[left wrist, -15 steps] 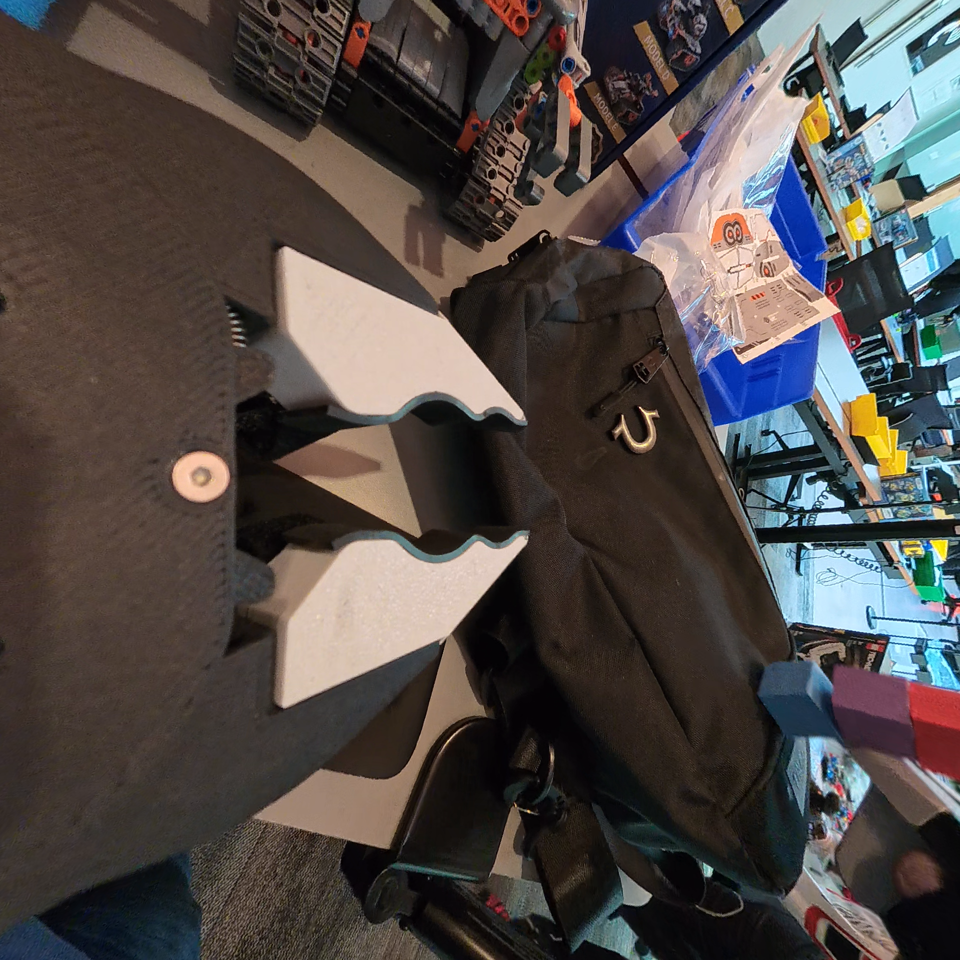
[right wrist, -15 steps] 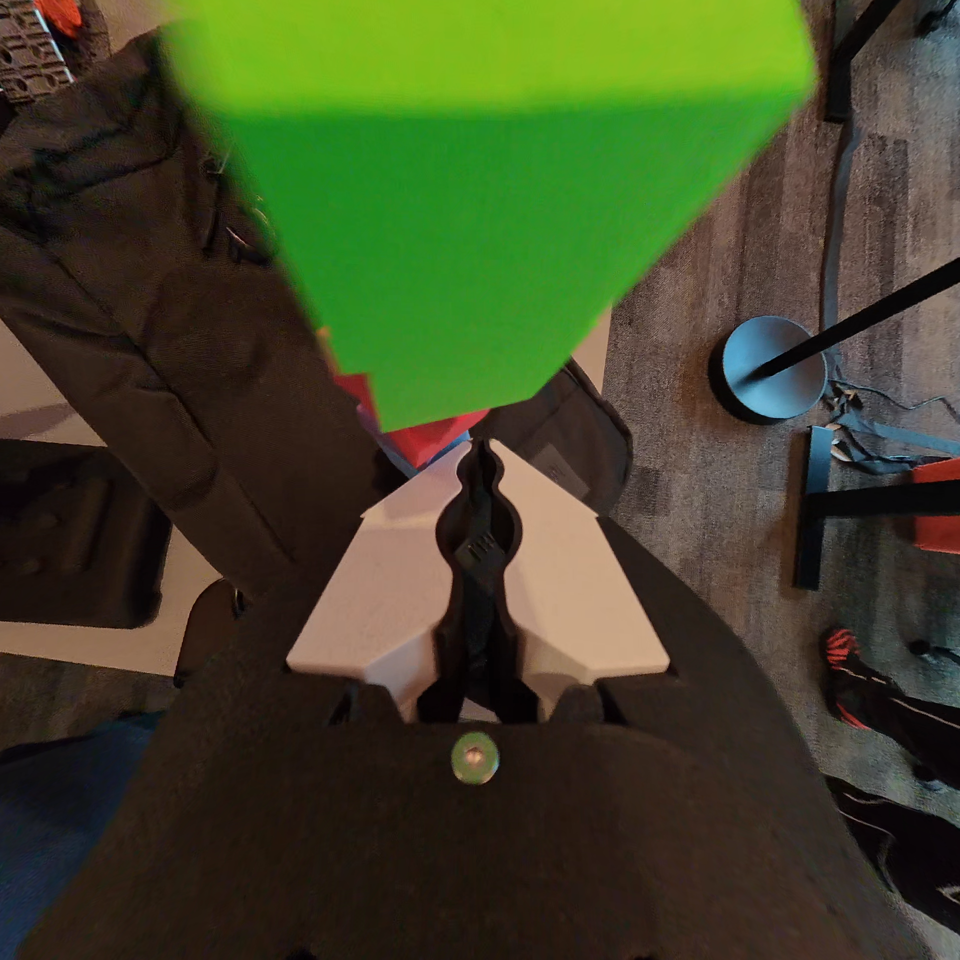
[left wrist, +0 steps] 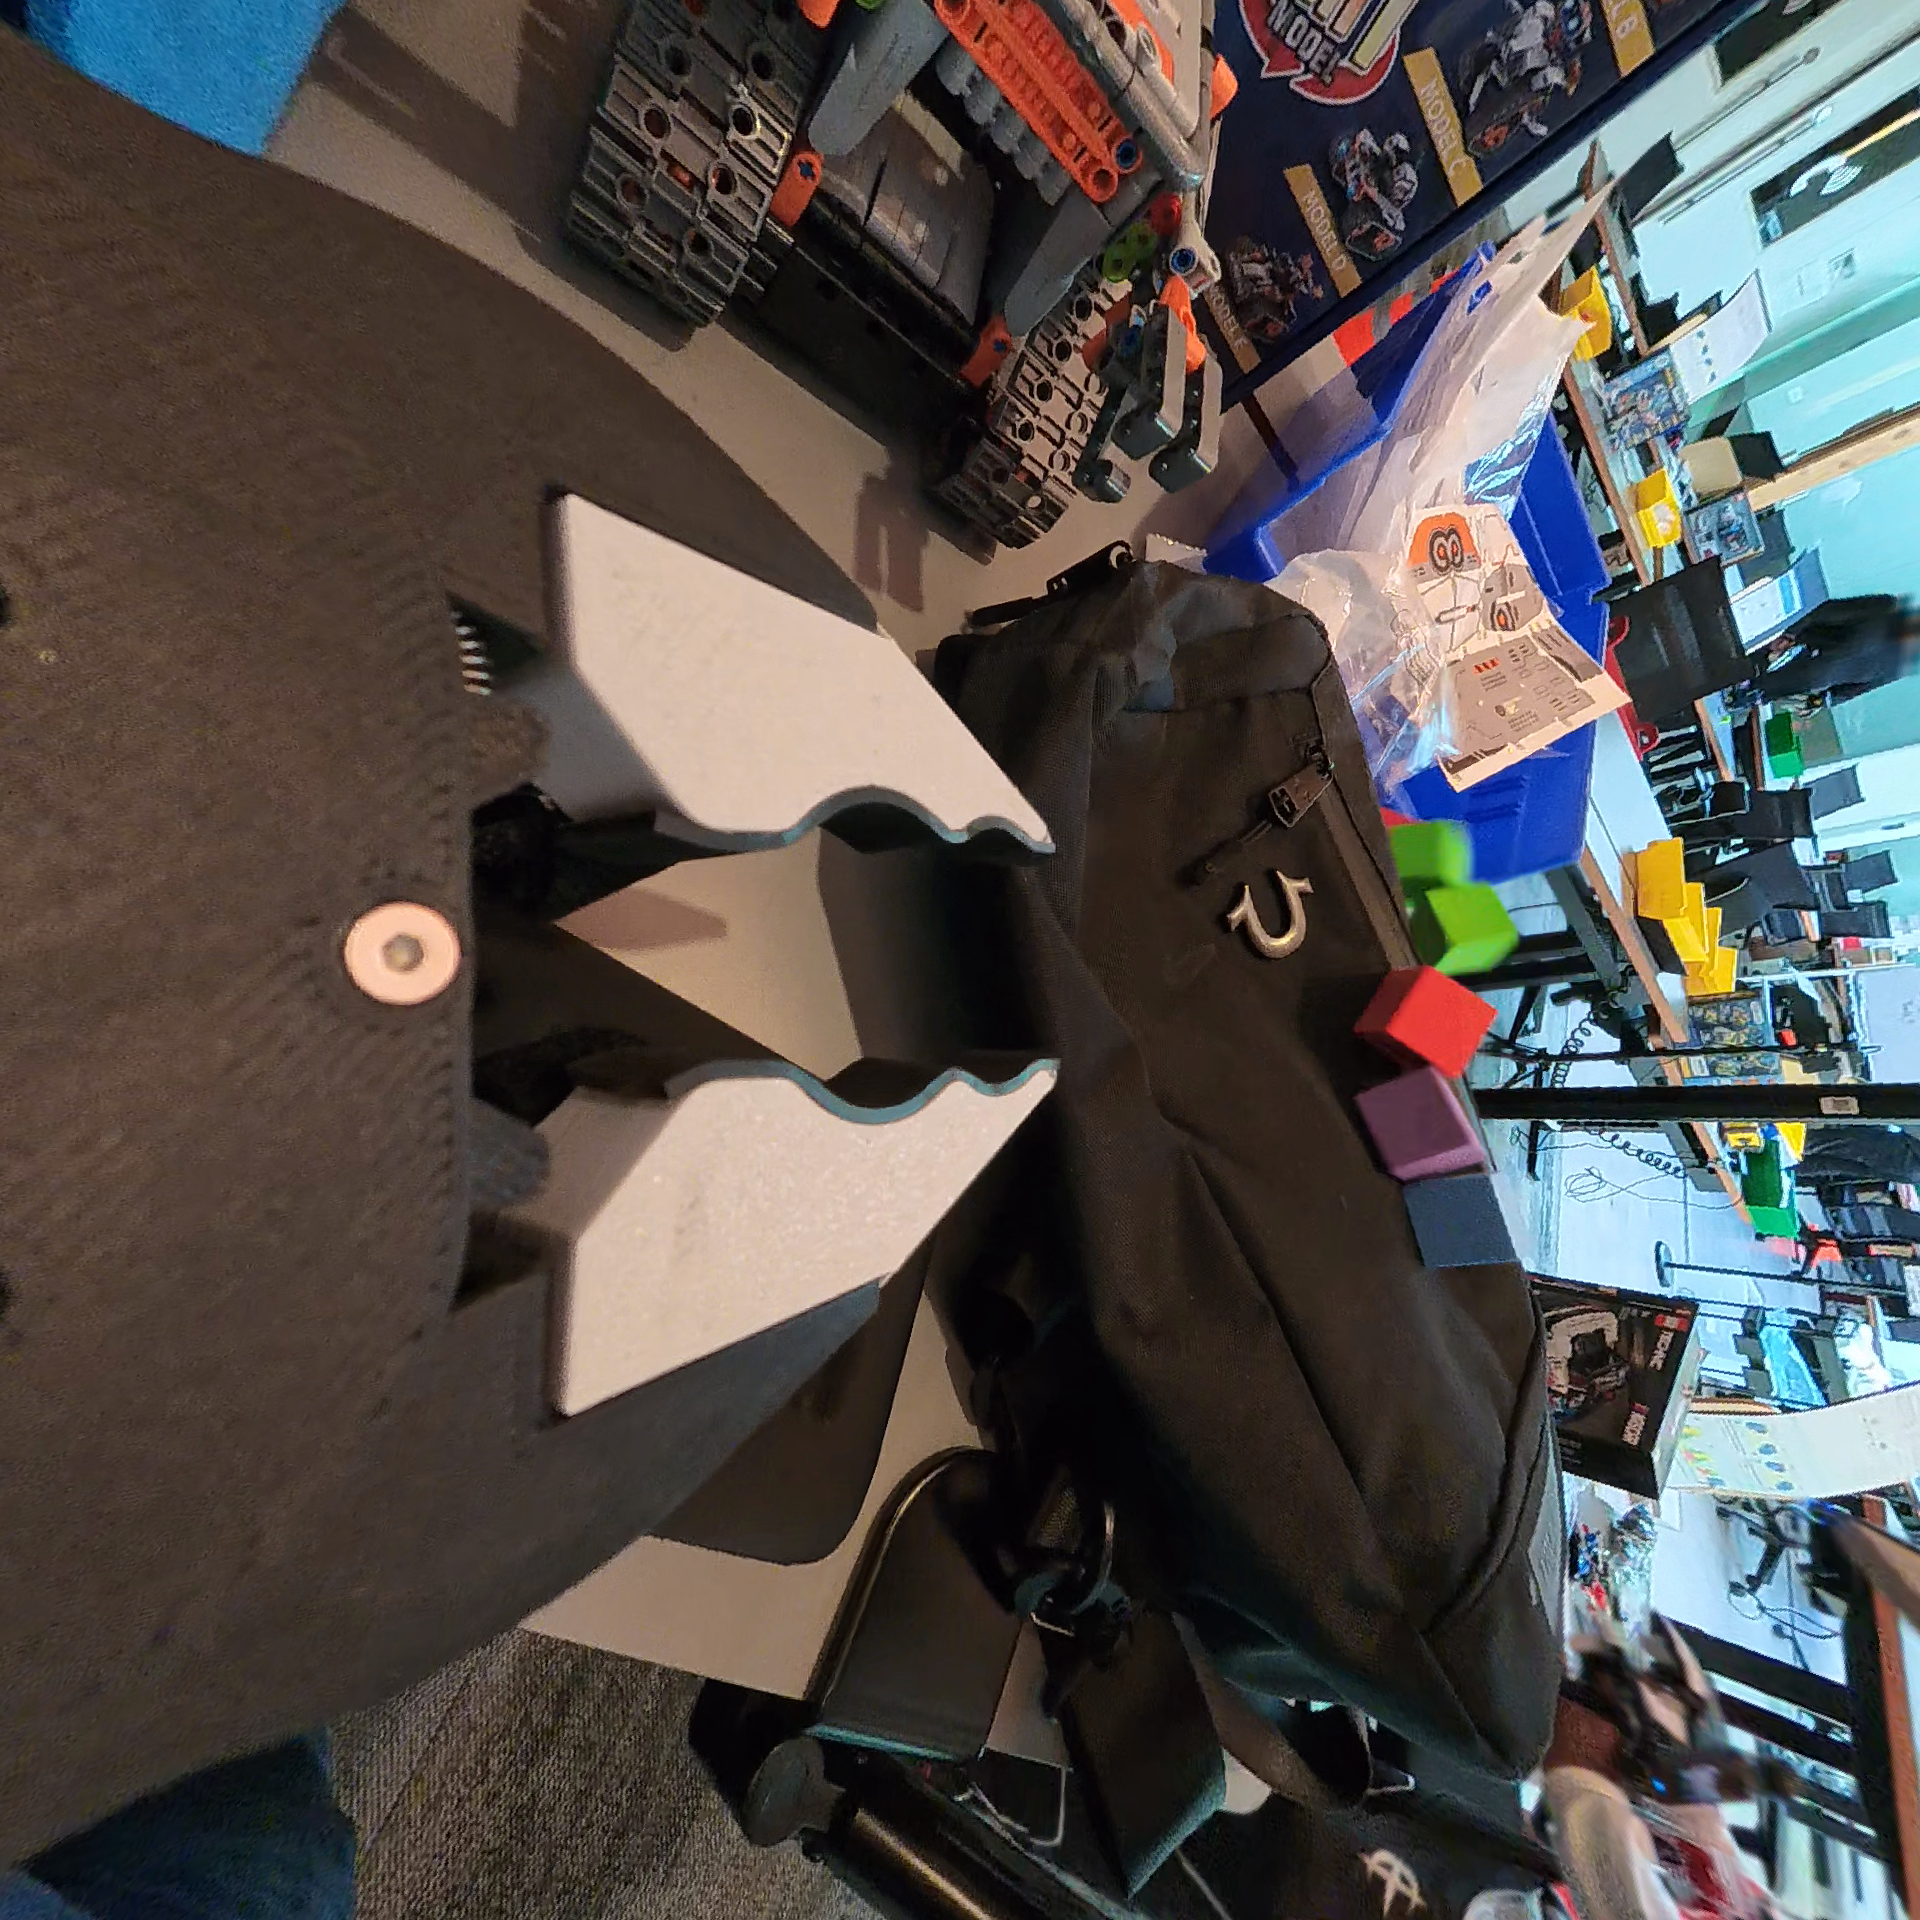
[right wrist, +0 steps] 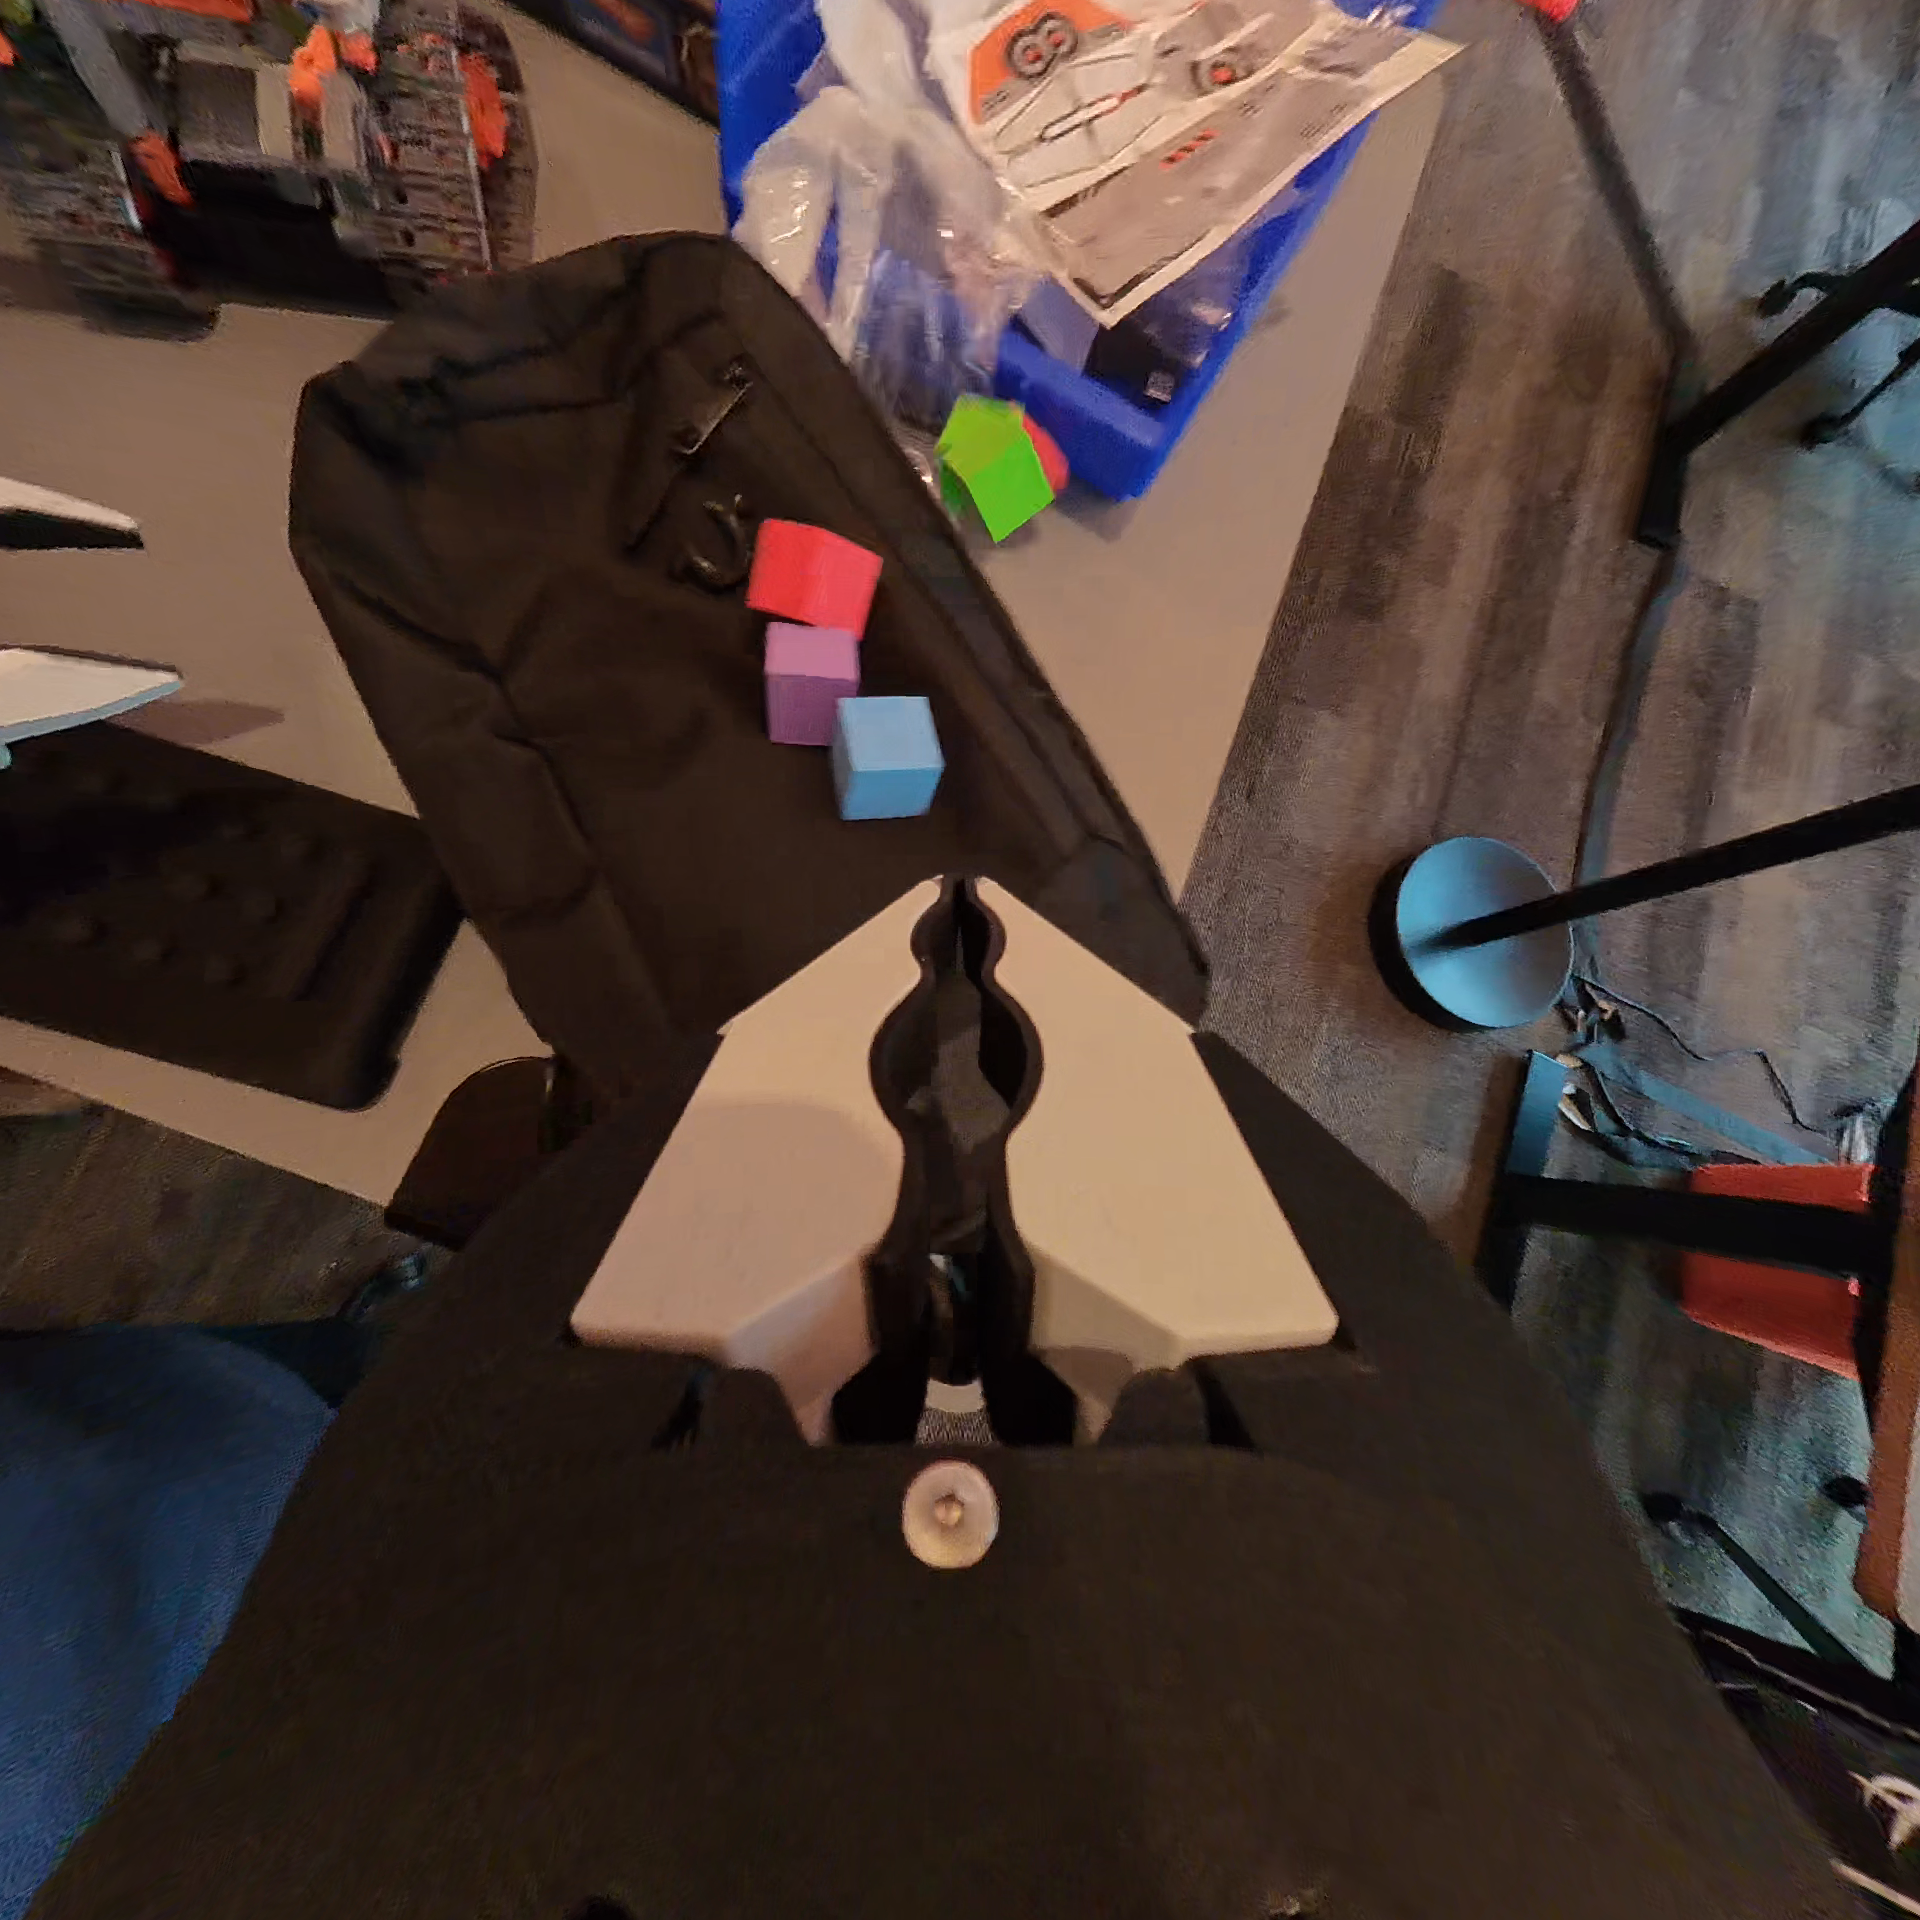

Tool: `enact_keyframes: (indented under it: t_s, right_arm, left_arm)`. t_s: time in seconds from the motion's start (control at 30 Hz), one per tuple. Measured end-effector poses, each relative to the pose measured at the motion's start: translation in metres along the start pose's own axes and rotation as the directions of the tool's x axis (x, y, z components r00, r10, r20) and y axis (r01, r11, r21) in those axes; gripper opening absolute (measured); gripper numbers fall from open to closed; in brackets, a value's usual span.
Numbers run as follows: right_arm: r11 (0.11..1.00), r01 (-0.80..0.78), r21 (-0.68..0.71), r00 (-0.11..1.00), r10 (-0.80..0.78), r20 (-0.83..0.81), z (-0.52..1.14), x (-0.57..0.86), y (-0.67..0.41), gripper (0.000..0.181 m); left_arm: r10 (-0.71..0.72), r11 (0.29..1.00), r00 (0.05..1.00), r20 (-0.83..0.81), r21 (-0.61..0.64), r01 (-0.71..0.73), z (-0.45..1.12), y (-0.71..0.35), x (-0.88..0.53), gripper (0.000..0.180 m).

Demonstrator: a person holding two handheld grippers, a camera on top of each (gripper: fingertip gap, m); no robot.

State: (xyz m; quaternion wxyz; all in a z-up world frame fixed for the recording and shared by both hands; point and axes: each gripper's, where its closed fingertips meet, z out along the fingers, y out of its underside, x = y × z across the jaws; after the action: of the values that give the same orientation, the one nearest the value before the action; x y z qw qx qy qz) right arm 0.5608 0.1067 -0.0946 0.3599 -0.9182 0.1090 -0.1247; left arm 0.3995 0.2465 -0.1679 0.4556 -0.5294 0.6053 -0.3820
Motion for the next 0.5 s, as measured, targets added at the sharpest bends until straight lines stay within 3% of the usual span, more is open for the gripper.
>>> enact_keyframes:
  t_s: [0.13, 0.3, 0.5]
  right_arm:
    - [0.999, -0.035, -0.006, 0.999, 0.035, -0.038, -0.001, 0.045, 0.002, 0.01]
    - [0.997, -0.071, 0.013, 0.986, 0.068, 0.153, 0.02, 0.048, -0.006, 0.026]
    - [0.987, 0.152, -0.051, 0.958, -0.134, 0.254, 0.083, 0.052, -0.022, 0.038]
  left_arm:
    - [0.031, 0.999, 0.999, -0.008, -0.011, -0.032, 0.002, 0.001, 0.005, 0.033]
    - [0.052, 0.997, 0.999, -0.004, -0.056, -0.052, 0.009, 0.008, 0.006, 0.034]
    - [0.072, 0.993, 0.997, 0.014, -0.092, -0.07, 0.014, 0.013, 0.005, 0.036]
